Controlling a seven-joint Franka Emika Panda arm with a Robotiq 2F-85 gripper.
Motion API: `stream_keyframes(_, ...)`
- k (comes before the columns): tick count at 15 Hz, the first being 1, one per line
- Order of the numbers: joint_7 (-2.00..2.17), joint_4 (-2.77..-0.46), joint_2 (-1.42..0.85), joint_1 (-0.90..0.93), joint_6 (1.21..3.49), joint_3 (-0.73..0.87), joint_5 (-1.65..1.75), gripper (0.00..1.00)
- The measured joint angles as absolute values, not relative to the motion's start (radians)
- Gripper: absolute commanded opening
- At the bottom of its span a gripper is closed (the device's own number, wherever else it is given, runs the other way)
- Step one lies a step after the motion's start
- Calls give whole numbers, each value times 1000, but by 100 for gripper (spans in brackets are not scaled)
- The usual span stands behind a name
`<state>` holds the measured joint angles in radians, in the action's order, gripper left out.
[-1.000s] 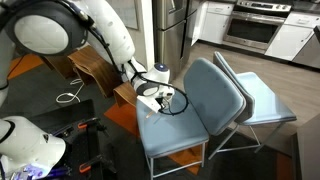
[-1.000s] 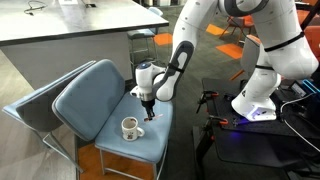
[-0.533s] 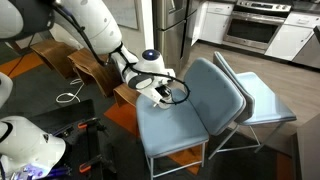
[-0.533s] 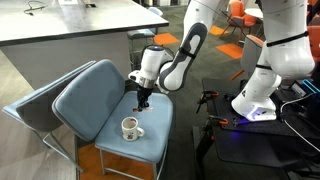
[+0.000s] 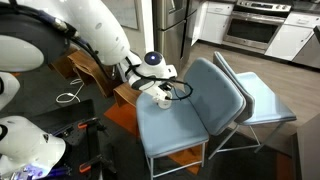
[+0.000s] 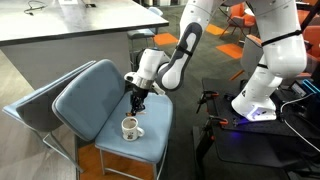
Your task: Put the pen in the mug
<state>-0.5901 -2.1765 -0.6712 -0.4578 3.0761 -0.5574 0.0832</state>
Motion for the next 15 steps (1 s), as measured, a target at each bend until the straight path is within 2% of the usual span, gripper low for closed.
stream_keyframes(15, -877, -1890, -1093, -689, 2999, -811, 288, 3)
